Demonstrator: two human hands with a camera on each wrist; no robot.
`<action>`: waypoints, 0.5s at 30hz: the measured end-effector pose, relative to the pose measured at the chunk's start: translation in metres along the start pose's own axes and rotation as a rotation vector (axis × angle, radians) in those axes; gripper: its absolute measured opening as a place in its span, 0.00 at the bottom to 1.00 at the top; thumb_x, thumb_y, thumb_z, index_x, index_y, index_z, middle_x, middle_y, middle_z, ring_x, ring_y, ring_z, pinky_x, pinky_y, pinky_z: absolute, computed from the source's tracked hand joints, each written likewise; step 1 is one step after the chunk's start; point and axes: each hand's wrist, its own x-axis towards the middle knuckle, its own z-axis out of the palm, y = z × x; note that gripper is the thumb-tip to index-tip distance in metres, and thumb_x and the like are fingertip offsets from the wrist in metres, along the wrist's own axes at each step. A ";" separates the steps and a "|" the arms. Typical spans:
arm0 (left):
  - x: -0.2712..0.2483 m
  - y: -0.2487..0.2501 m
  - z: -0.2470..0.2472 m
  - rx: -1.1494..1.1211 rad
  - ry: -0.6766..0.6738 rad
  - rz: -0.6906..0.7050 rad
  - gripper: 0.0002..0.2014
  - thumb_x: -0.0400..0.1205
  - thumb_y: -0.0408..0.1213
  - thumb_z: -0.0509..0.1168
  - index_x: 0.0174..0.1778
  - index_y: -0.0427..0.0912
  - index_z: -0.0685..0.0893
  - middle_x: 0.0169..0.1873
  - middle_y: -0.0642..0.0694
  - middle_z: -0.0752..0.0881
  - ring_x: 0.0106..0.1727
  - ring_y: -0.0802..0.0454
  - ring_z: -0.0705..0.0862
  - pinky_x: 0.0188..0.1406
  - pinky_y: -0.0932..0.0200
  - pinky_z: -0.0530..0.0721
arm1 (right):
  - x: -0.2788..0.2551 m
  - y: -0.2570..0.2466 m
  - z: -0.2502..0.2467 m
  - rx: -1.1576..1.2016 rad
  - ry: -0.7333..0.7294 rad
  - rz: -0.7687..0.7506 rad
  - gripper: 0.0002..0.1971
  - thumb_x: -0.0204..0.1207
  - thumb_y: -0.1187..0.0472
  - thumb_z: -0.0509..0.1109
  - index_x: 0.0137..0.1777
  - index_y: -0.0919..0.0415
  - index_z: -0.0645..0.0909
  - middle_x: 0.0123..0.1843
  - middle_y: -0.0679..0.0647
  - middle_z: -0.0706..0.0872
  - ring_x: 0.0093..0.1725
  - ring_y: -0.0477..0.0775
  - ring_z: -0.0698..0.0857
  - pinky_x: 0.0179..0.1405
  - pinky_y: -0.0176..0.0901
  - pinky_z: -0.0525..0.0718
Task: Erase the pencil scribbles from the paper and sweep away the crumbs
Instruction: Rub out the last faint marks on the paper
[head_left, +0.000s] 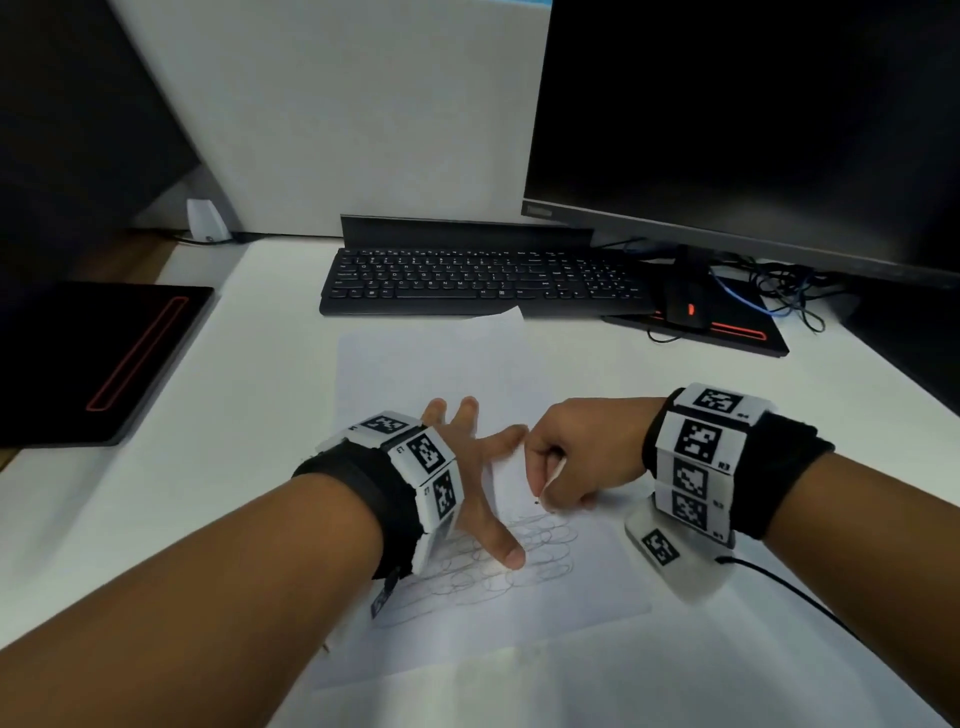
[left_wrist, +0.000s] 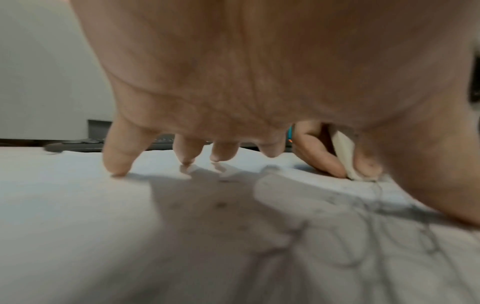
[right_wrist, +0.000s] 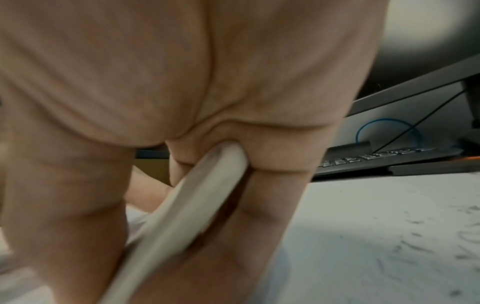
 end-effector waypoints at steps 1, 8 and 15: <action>-0.004 -0.009 0.001 0.000 0.022 -0.002 0.62 0.64 0.73 0.72 0.81 0.69 0.31 0.85 0.46 0.34 0.85 0.37 0.35 0.78 0.27 0.53 | 0.001 0.000 0.000 -0.013 0.007 0.000 0.04 0.70 0.59 0.76 0.44 0.54 0.87 0.40 0.49 0.92 0.40 0.48 0.90 0.41 0.36 0.83; -0.042 -0.101 0.029 -0.002 -0.041 -0.135 0.71 0.60 0.72 0.75 0.82 0.59 0.26 0.83 0.51 0.28 0.83 0.50 0.28 0.81 0.29 0.45 | -0.005 -0.004 -0.009 -0.098 -0.066 -0.006 0.08 0.74 0.54 0.77 0.52 0.50 0.86 0.48 0.46 0.90 0.40 0.40 0.84 0.41 0.31 0.78; -0.043 -0.112 0.039 -0.072 -0.077 -0.120 0.75 0.56 0.73 0.76 0.80 0.58 0.23 0.76 0.57 0.19 0.81 0.52 0.25 0.80 0.31 0.41 | -0.016 -0.089 0.009 0.515 0.251 -0.268 0.06 0.83 0.55 0.70 0.53 0.57 0.81 0.37 0.45 0.83 0.34 0.42 0.83 0.42 0.37 0.83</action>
